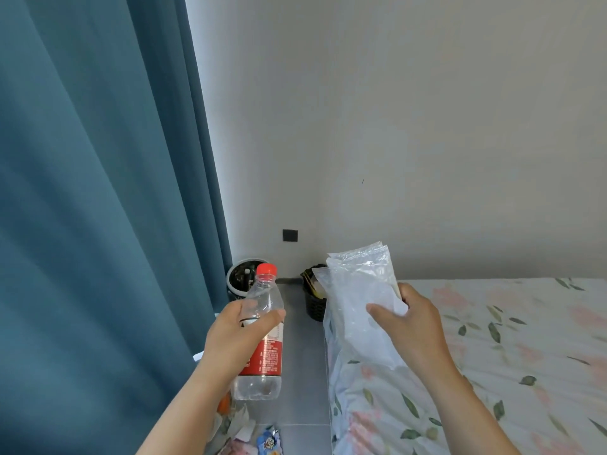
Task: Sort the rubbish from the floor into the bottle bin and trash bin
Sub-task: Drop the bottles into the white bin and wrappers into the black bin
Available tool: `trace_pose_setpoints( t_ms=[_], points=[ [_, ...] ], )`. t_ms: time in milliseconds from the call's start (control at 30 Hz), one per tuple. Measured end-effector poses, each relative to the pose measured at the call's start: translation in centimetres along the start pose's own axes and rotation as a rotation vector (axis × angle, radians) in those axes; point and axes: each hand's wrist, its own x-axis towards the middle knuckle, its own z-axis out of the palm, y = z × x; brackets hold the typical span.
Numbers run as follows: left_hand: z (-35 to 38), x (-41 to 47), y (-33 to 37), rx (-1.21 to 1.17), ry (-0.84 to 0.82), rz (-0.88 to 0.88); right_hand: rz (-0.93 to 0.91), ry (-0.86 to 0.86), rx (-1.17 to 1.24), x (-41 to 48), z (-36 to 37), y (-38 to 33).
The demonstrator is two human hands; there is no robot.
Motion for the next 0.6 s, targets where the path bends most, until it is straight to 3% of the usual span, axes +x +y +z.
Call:
trace_pose_setpoints(
  t_ms=[600],
  points=[
    [8.4, 18.6, 8.1, -0.032, 0.036, -0.065, -0.002, -0.075, 0.04, 24.2, 1.7, 2.5]
  ],
)
